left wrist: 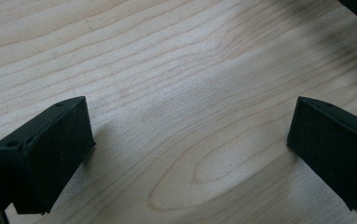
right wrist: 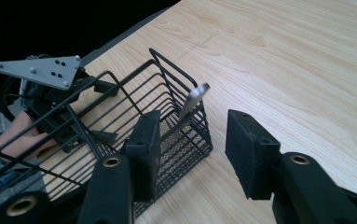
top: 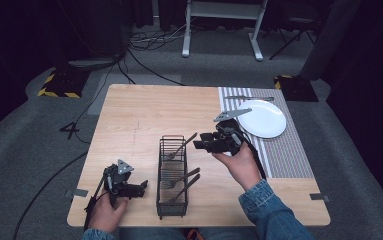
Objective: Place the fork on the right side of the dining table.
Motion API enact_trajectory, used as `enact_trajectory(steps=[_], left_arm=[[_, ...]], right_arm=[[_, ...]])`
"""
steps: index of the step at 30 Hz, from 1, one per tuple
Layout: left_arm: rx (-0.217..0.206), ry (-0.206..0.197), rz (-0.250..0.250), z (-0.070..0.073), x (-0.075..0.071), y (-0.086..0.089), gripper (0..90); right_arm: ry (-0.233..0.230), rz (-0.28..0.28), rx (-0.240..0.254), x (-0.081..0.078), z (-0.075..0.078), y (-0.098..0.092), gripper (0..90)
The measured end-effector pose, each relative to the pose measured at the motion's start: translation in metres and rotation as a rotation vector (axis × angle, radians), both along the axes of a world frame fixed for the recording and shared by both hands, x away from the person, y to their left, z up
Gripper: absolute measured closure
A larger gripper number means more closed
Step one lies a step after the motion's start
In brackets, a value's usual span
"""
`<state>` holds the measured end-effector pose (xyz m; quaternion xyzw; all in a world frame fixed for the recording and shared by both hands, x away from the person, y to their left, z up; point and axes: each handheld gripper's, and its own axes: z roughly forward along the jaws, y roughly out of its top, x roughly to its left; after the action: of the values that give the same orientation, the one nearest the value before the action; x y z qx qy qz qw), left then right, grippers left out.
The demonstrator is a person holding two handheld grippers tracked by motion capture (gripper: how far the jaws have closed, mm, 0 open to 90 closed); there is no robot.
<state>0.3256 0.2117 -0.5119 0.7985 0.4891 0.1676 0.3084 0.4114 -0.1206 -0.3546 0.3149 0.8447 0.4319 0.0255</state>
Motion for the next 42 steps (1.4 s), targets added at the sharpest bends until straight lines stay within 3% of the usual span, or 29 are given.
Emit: enact_trajectory(steps=[9,16,19,24,34,42], left_arm=[[-0.001,0.000,0.001,0.000,0.000,0.000,0.2],[0.000,0.001,0.000,0.000,0.000,0.000,0.2],[0.000,0.000,0.000,0.000,0.000,0.000,0.2],[-0.001,0.000,0.000,0.000,0.000,0.000,0.2],[-0.001,0.000,0.000,0.000,0.000,0.000,0.2],[-0.001,0.001,0.000,0.000,0.000,0.000,0.2]], right_arm=[[0.030,-0.003,0.000,0.012,-0.004,0.013,61.6],[0.032,0.003,-0.004,0.015,-0.005,0.020,71.8],[0.024,0.005,-0.016,0.014,-0.004,0.023,78.2],[0.023,0.014,-0.017,0.012,-0.002,0.025,79.3],[-0.023,0.006,-0.017,0.006,0.008,0.028,86.4],[-0.038,0.004,-0.007,0.002,0.017,0.026,86.4]])
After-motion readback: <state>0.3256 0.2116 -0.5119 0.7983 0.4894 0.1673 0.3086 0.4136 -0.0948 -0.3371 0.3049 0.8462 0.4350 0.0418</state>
